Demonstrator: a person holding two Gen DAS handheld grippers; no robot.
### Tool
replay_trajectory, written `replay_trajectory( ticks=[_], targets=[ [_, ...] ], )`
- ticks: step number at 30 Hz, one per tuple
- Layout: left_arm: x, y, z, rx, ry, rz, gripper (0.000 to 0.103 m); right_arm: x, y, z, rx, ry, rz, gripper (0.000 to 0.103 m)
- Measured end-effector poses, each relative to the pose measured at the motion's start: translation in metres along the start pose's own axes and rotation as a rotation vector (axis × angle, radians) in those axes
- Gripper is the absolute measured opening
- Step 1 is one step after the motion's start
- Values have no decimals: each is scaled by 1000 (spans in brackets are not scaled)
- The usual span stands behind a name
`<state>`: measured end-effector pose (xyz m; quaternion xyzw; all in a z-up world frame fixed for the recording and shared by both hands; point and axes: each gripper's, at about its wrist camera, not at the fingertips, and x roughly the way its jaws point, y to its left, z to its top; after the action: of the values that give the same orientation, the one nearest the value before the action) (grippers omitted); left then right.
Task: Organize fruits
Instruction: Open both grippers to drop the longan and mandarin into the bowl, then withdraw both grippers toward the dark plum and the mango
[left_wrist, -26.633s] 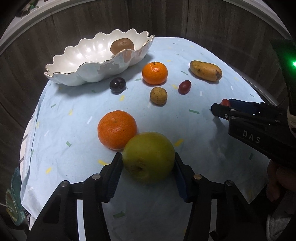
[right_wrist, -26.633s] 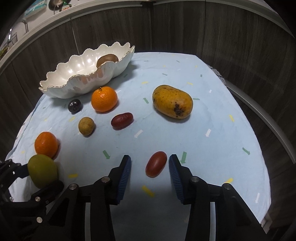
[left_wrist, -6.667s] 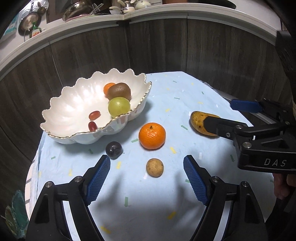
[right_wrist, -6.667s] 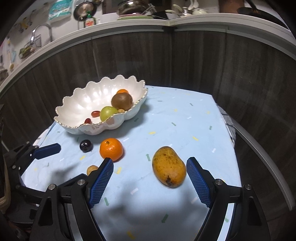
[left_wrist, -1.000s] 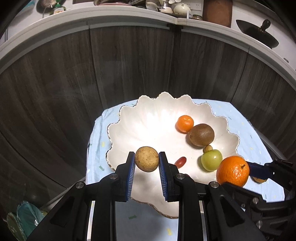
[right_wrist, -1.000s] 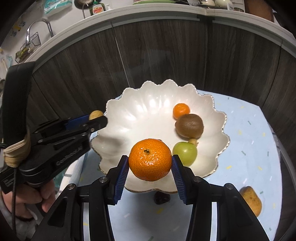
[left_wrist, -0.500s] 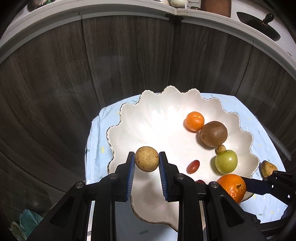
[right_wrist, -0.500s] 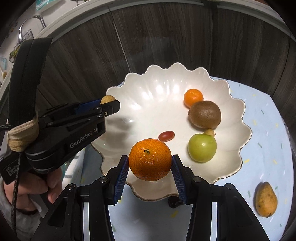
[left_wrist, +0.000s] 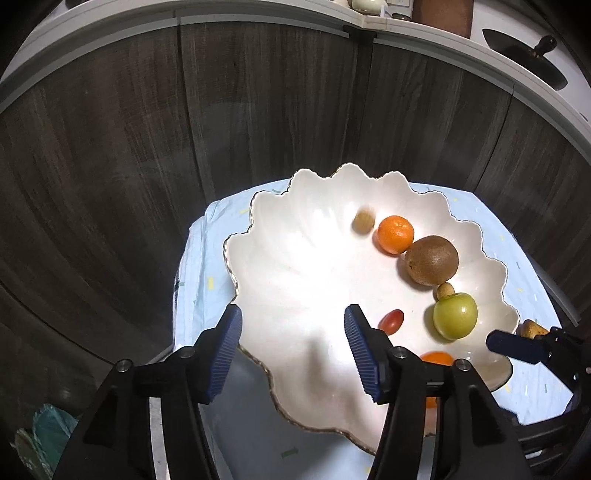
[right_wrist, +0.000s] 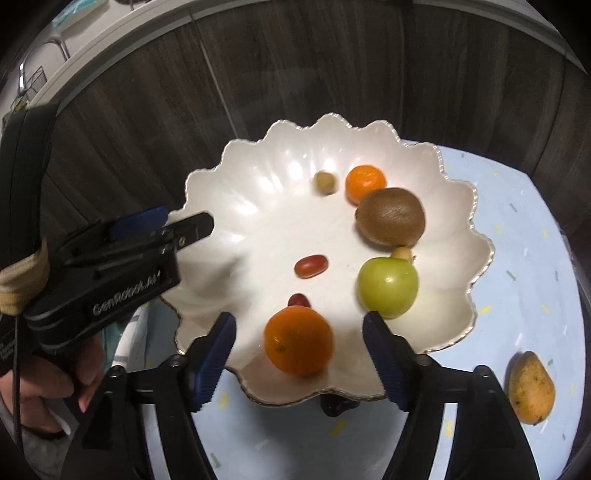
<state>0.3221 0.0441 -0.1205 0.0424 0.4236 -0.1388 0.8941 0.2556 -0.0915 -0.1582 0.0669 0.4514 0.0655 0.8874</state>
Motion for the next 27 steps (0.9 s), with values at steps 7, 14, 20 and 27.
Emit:
replay_trajectory(
  ticks=[7, 14, 20, 27],
  targets=[
    [-16, -3, -3, -11, -17, 8, 68, -11, -6, -1, 19, -25, -26, 79],
    [-33, -7, -6, -12, -33, 14, 73, -23, -8, -4, 27, -48, -37, 79],
    [-46, -10, -10, -7, -44, 23, 74, -34, -10, -8, 28, -68, -44, 79],
    [-60, -17, -15, 3, -58, 32, 77, -47, -15, -15, 32, -87, -43, 79]
  ],
)
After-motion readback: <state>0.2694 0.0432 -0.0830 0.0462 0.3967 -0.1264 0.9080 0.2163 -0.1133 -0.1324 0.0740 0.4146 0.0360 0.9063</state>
